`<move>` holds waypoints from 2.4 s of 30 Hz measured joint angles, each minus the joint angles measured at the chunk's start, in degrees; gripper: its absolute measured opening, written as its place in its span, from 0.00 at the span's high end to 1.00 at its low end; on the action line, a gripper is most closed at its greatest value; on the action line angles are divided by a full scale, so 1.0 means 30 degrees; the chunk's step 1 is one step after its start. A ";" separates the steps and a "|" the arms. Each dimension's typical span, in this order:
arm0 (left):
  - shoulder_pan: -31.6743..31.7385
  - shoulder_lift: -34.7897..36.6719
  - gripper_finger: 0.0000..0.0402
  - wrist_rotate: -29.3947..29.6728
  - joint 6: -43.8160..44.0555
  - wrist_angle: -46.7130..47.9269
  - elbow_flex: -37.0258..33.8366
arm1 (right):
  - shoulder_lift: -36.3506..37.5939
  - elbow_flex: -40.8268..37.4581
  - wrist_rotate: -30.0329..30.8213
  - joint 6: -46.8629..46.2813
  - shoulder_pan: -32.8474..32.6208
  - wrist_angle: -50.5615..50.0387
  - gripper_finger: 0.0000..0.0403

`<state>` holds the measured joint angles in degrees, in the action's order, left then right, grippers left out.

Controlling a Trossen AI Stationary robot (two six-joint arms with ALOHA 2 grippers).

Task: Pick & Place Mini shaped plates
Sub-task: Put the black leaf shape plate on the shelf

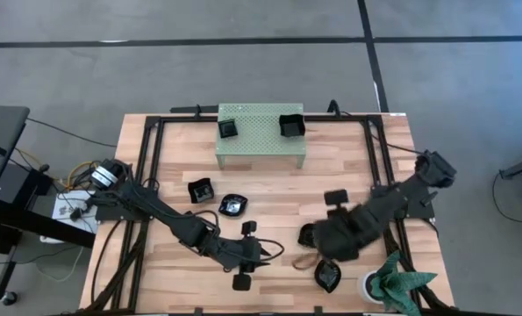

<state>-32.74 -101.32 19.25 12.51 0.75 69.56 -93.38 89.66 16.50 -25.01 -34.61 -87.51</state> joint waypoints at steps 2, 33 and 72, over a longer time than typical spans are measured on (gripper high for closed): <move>-0.0176 0.0000 0.73 0.0001 0.0000 -0.0031 0.0000 | 0.0579 -0.1665 -0.0181 -0.0351 -0.0953 0.2156 0.81; -0.0176 0.0000 0.73 0.0195 -0.0007 -0.0705 0.0007 | -0.0831 -1.1020 -0.0044 0.3337 -0.1457 1.6382 0.81; -0.0178 0.0000 0.73 0.0219 -0.0007 -0.1076 0.0007 | -0.0838 -1.1231 -0.2022 0.2317 -0.0530 1.6765 0.81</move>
<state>-33.28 -101.32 19.90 12.49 -2.47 69.58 -95.90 55.96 10.44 -18.06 -36.20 -37.21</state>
